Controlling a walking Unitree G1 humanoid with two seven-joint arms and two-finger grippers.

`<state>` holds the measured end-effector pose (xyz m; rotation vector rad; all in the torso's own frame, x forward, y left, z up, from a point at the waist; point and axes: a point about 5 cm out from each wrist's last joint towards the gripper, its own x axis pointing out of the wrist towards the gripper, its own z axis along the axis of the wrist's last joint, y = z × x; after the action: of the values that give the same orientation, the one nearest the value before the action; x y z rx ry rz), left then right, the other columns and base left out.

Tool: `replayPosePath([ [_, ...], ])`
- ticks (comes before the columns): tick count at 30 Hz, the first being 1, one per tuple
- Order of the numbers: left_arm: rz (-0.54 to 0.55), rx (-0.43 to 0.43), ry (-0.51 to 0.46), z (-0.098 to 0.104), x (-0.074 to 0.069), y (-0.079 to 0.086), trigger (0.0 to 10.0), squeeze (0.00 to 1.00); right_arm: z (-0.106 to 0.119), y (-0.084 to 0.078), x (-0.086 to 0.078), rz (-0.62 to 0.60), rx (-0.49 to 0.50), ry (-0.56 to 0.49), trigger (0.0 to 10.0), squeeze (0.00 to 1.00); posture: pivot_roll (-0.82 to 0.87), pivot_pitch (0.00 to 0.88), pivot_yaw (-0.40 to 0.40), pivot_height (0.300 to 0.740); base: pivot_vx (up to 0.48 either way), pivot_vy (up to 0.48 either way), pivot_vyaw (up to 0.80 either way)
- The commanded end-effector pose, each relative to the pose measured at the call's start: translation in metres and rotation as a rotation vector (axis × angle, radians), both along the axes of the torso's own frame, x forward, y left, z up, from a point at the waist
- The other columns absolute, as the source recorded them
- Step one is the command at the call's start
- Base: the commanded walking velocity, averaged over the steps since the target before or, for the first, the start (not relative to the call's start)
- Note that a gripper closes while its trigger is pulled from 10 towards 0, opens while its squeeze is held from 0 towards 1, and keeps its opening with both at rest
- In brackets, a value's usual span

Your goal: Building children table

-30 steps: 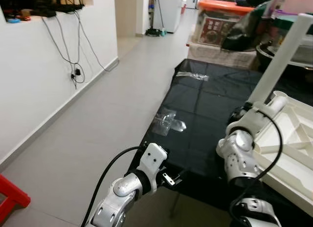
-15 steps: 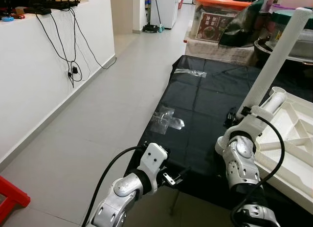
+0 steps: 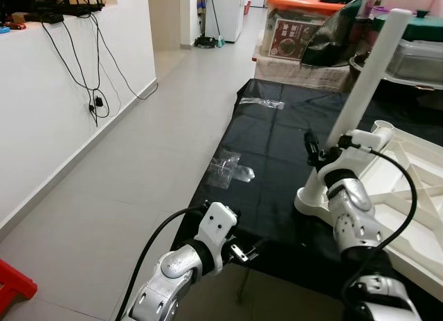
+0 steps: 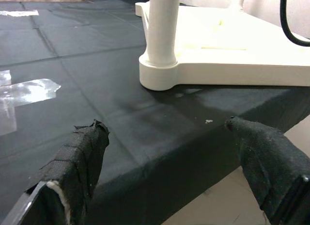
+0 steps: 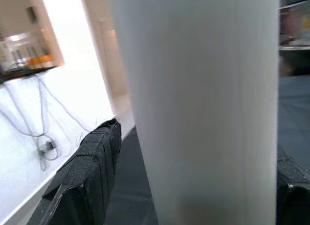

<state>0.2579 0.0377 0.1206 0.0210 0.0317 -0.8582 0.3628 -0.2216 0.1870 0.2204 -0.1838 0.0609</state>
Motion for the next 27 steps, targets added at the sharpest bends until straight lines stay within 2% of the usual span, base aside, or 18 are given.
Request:
replayPosePath([
  [1, -0.008, 0.001, -0.002, 0.001, -0.001, -0.001, 10.0, 0.0, 0.001, 0.019, 0.002, 0.211, -0.007, 0.02, 10.0, 0.0, 0.14, 0.0, -0.076, 0.74, 0.0, 0.0, 0.0],
  [2, -0.008, 0.001, -0.002, 0.001, -0.001, -0.001, 10.0, 0.0, 0.001, 0.019, 0.002, 0.211, -0.007, 0.02, 10.0, 0.0, 0.14, 0.0, -0.076, 0.74, 0.0, 0.0, 0.0],
  [3, -0.008, 0.002, -0.002, 0.001, -0.001, -0.001, 10.0, 0.0, 0.003, 0.023, 0.0, 0.311, -0.007, 0.02, 10.0, 0.0, 0.15, 0.0, -0.084, 0.74, 0.0, 0.0, 0.0],
  [4, -0.008, 0.002, -0.002, 0.001, -0.001, -0.001, 10.0, 0.0, 0.003, 0.023, 0.0, 0.311, -0.007, 0.02, 10.0, 0.0, 0.15, 0.0, -0.084, 0.74, 0.0, 0.0, 0.0],
  [6, -0.008, 0.003, -0.003, 0.001, -0.001, -0.001, 10.0, 0.0, 0.004, 0.034, -0.005, 0.47, -0.02, 0.018, 10.0, 0.0, 0.15, 0.0, -0.084, 0.74, 0.0, 0.0, 0.0],
  [9, -0.008, 0.003, -0.002, 0.001, -0.001, -0.001, 10.0, 0.0, 0.003, 0.039, -0.007, 0.524, -0.029, 0.02, 10.0, 0.0, 0.15, 0.0, -0.084, 0.74, 0.0, 0.0, 0.0],
  [14, -0.008, 0.003, -0.002, 0.001, -0.002, -0.001, 10.0, 0.0, -0.004, 0.051, -0.016, 0.698, -0.081, 0.04, 10.0, 0.0, 0.16, 0.0, -0.084, 0.74, 0.0, 0.0, 0.0],
  [19, -0.008, 0.002, -0.003, 0.001, -0.002, -0.001, 10.0, 0.0, -0.007, 0.054, -0.02, 0.753, -0.106, 0.045, 10.0, 0.0, 0.16, 0.0, -0.086, 0.74, 0.0, 0.0, 0.0],
  [20, -0.008, 0.002, -0.003, 0.001, -0.002, -0.001, 10.0, 0.0, -0.007, 0.052, -0.018, 0.722, -0.132, 0.039, 3.0, 0.0, 0.16, 0.0, -0.086, 0.74, 0.0, 0.0, 0.0],
  [21, -0.008, 0.002, -0.003, 0.001, -0.002, -0.001, 10.0, 0.0, -0.007, 0.052, -0.018, 0.722, -0.132, 0.039, 3.0, 0.0, 0.16, 0.0, -0.086, 0.74, 0.0, 0.0, 0.0],
  [22, -0.008, 0.002, -0.002, 0.001, -0.002, -0.001, 10.0, 0.0, -0.007, 0.042, -0.008, 0.58, -0.14, 0.057, 0.0, 0.0, 0.16, 0.0, -0.086, 0.74, 0.0, 0.0, 0.0],
  [25, -0.008, 0.002, -0.001, 0.001, -0.002, -0.001, 10.0, 0.0, -0.007, 0.037, -0.003, 0.513, -0.138, 0.071, 0.0, 0.0, 0.16, 0.0, -0.086, 0.74, 0.0, 0.0, 0.0],
  [27, -0.008, 0.002, -0.002, 0.001, -0.001, -0.001, 10.0, 0.0, -0.006, 0.028, 0.003, 0.398, -0.103, 0.082, 0.0, 0.0, 0.16, 0.0, -0.086, 0.74, 0.0, 0.0, 0.0],
])
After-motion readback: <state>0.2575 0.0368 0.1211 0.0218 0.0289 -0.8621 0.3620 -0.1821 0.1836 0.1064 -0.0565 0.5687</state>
